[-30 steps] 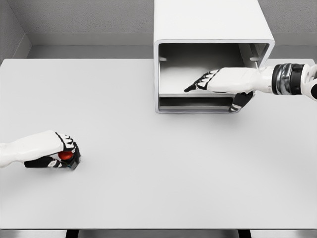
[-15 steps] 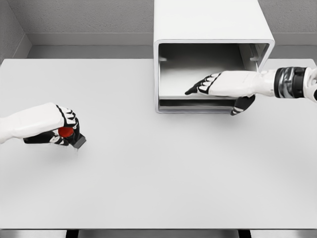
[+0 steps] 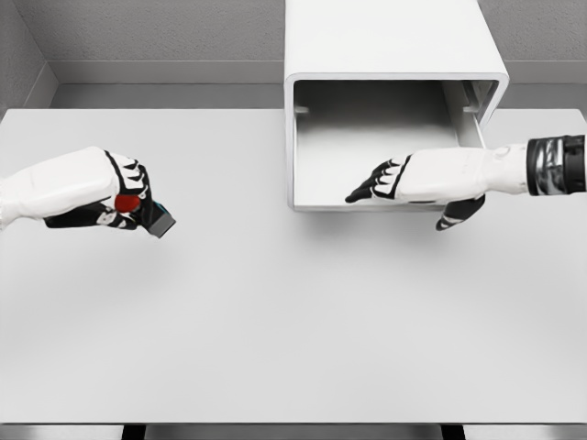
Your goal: Slide open multi-storey tabletop storage cabinets and put open load switch and slide close multi-storey tabletop storage cabinets
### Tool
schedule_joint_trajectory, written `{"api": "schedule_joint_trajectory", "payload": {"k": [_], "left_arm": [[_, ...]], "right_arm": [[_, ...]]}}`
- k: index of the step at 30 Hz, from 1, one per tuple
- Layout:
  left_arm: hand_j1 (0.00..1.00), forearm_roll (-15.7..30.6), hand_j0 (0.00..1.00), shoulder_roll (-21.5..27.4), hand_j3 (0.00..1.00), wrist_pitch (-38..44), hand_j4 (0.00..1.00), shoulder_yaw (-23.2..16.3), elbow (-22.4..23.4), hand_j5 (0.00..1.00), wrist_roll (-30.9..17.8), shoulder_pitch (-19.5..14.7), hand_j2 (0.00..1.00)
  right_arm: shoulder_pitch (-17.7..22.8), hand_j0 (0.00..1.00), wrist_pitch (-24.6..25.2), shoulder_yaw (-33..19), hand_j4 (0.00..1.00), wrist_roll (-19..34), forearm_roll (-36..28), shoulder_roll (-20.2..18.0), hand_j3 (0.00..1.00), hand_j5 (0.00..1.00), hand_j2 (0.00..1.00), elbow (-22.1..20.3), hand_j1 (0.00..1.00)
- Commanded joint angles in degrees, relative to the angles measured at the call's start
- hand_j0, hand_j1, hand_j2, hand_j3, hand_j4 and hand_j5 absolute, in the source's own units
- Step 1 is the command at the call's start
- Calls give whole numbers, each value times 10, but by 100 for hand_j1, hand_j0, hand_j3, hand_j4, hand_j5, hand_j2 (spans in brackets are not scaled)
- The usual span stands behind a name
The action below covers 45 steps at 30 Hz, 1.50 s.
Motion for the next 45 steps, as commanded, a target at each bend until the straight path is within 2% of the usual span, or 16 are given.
{"api": "schedule_joint_trajectory", "payload": {"k": [1,14,19,21,27,29,32,34,39,43,45], "left_arm": [[32,4,32,-7,32,1,32,-3,0,32,1,-1,32],[32,3,32,-56,32,1,32,-8,0,32,-3,-46,32],[32,2,32,-77,32,1,32,-17,0,32,-3,-76,32],[32,2,32,-92,32,1,32,-38,0,32,-4,-96,32],[32,-5,32,-132,32,1,32,-41,0,32,-8,-113,32],[32,-6,32,-146,32,1,32,-62,0,32,-10,-136,32],[32,-11,32,-168,32,1,32,-68,0,32,-19,-144,32],[32,-19,32,-193,32,1,32,-69,0,32,-26,-156,32],[32,-19,32,-219,32,1,32,-69,0,32,-28,-189,32],[32,-45,32,-268,32,1,32,-71,1,32,-39,-202,32],[32,-49,32,-277,32,1,32,-86,2,32,-39,-215,32]], "right_arm": [[0,100,-36,10,100,5,7,-6,100,100,100,-5,100],[4,100,-50,7,100,5,0,-27,100,100,100,-7,100],[-6,100,-50,-1,100,5,-60,-45,100,100,100,-8,100],[-5,100,-50,-9,100,5,-79,-54,100,100,100,-8,100],[-5,100,-50,-18,100,5,-150,-98,100,100,100,-8,100],[-6,100,-50,-25,100,5,-173,-115,100,100,100,-8,100],[-6,100,-50,-40,100,5,-202,-130,100,100,100,-8,100],[-7,100,-50,-47,100,5,-207,-143,100,100,100,-8,100],[-6,100,-50,-46,100,5,-223,-159,100,100,100,-6,100],[-3,100,-50,-43,100,5,-221,-156,100,100,100,-6,100],[-1,100,-50,-41,100,5,-216,-159,100,100,100,-4,100]]}}
